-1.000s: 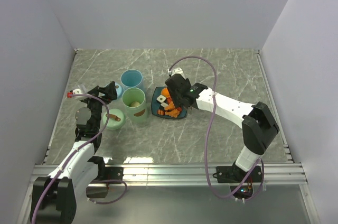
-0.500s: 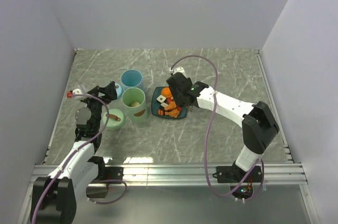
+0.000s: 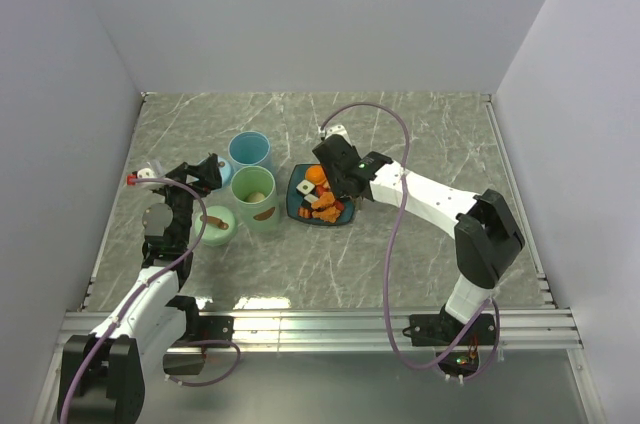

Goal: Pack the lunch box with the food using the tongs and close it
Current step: Pick up the food using the clamp

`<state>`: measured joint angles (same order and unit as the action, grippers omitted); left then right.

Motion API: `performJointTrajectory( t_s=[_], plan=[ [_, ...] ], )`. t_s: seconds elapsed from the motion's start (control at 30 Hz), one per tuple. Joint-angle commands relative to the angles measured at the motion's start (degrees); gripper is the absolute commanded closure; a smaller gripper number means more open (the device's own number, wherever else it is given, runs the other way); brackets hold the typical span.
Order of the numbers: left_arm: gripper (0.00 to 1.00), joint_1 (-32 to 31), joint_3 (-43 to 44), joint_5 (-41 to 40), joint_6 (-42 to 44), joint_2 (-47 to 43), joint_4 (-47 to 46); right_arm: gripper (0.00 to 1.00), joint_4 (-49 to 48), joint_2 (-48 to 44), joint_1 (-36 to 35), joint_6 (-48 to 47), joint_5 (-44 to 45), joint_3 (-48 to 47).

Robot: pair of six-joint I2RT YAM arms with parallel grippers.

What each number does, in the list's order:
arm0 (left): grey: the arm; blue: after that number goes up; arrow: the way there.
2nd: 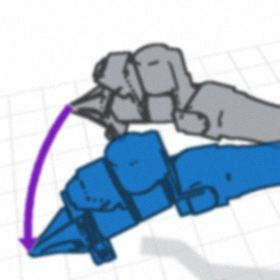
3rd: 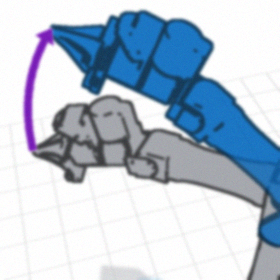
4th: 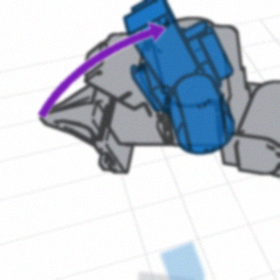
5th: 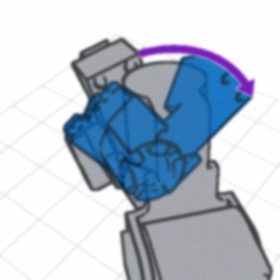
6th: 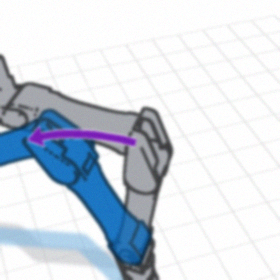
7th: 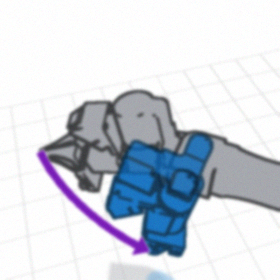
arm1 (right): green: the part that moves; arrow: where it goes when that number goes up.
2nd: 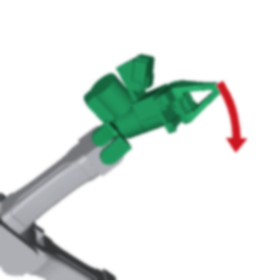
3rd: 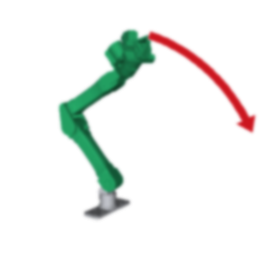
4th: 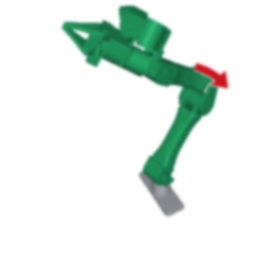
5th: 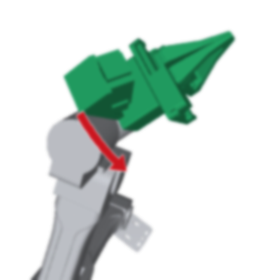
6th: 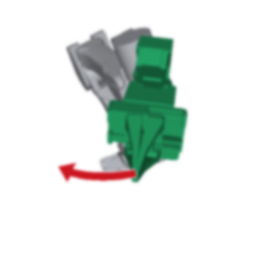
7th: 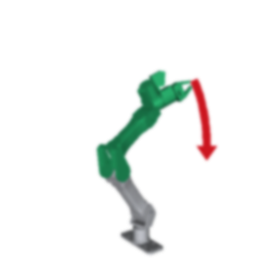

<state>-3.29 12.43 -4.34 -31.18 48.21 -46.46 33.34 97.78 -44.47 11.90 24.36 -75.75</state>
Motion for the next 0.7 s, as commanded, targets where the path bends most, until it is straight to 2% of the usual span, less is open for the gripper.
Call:
performJointTrajectory(
  t_s=[0.0,0.23,0.67],
  plan=[
    [0.01,0.3,0.6,0.6,-0.9,-0.7,-2.3,0.51,-1.5,-0.3,0.3,-0.7,1.2,-2.6],
    [0.0,0.3,0.6,0.6,-1.0,-0.7,-2.3,0.55,-3.3,-3.2,0.0,-0.8,2.9,-1.9],
    [0.01,0.3,0.6,0.6,-0.9,-0.6,-2.3,0.55,-5.5,-7.8,-2.5,-2.1,5.0,-3.8]
  ],
)
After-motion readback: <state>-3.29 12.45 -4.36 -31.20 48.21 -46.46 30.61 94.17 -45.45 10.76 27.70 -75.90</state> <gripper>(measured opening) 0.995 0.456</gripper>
